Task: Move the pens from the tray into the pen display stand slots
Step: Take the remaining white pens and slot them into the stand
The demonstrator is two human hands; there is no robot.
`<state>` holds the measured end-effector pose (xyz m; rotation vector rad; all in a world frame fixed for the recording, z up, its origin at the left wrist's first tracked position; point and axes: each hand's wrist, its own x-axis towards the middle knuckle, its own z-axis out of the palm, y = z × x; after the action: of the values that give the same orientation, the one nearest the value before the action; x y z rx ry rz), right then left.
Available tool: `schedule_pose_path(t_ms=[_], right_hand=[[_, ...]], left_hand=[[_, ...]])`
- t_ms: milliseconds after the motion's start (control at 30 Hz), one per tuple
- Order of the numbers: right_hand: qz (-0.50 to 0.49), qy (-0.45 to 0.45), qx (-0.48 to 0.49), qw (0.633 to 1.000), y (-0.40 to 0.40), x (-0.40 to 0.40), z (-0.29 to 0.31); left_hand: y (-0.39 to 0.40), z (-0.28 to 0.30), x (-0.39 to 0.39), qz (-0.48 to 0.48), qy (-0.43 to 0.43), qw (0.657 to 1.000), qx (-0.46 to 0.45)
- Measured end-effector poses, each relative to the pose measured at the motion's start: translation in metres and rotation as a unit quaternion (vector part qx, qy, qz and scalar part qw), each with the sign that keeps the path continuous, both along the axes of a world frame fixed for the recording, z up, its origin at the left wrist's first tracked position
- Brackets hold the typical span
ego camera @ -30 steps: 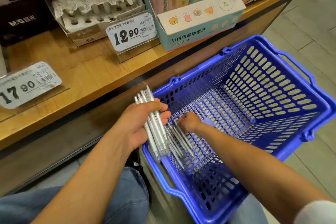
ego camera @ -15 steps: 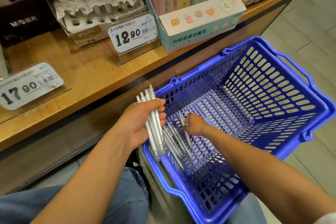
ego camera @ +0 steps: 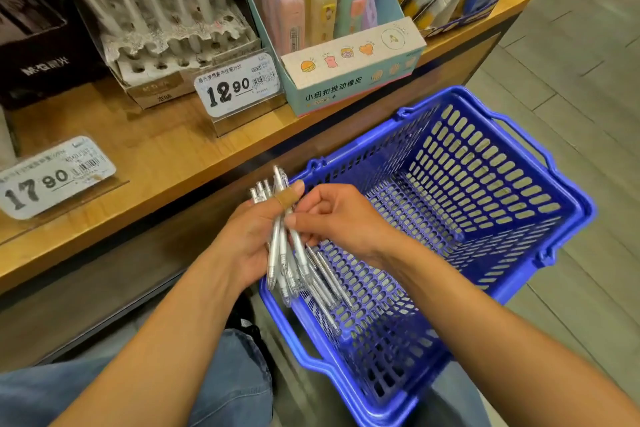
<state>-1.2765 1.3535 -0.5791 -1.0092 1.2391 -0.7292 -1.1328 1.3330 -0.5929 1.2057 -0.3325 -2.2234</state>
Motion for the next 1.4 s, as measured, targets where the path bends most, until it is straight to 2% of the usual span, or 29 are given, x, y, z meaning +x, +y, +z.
schedule_pose_path(t_ms=[100,200,233,300,367,433,533,633,733,833,933,1067,1167,1267,1400], right_hand=[[0.045,-0.024,0.011,0.999,-0.004,-0.008,-0.014],[0.051,-0.061,0.086,0.993,-0.019,-0.030,-0.045],[0.040,-0.020,0.110,0.993,-0.024,-0.037,-0.064],[0.056,0.153,0.127,0.978,-0.029,-0.040,-0.107],[0.156,0.329,0.128,0.922,-0.026,-0.035,-0.149],[0.223,0.427,0.141,0.865,-0.016,-0.026,-0.183],[0.226,0.483,0.151,0.833,-0.002,-0.020,-0.212],[0.178,0.489,0.165,0.838,0.004,-0.018,-0.224],[0.187,0.490,0.169,0.835,0.005,-0.023,-0.228],[0.216,0.476,0.160,0.837,0.006,-0.031,-0.225],[0.181,0.427,0.153,0.873,0.002,-0.041,-0.211],[0.100,0.288,0.146,0.941,-0.015,-0.056,-0.149],[0.042,0.106,0.123,0.986,-0.022,-0.061,-0.084],[0.033,-0.058,0.084,0.994,-0.016,-0.053,-0.033],[0.018,-0.112,0.043,0.993,-0.012,-0.020,-0.006]], left_hand=[[0.001,0.000,0.001,0.005,-0.070,0.997,-0.021],[0.001,-0.003,-0.001,0.036,-0.136,0.990,-0.012],[0.000,-0.003,-0.002,0.044,-0.140,0.989,-0.011],[0.000,-0.003,-0.002,0.047,-0.135,0.990,-0.010],[0.000,-0.002,-0.003,0.041,-0.132,0.990,-0.011],[0.000,-0.002,-0.003,0.036,-0.134,0.990,-0.009],[0.000,-0.002,-0.002,0.032,-0.144,0.989,-0.004],[0.001,-0.002,-0.002,0.033,-0.148,0.988,-0.005],[0.001,-0.003,-0.002,0.038,-0.144,0.989,-0.004],[0.001,-0.002,-0.002,0.036,-0.145,0.989,-0.003],[0.001,-0.001,-0.003,0.035,-0.142,0.989,-0.001],[0.001,0.001,-0.004,0.027,-0.147,0.989,0.010],[0.001,0.003,-0.005,0.018,-0.153,0.988,0.014],[0.002,0.003,-0.005,0.014,-0.150,0.989,0.006],[0.003,0.006,-0.004,-0.008,-0.028,1.000,-0.004]])
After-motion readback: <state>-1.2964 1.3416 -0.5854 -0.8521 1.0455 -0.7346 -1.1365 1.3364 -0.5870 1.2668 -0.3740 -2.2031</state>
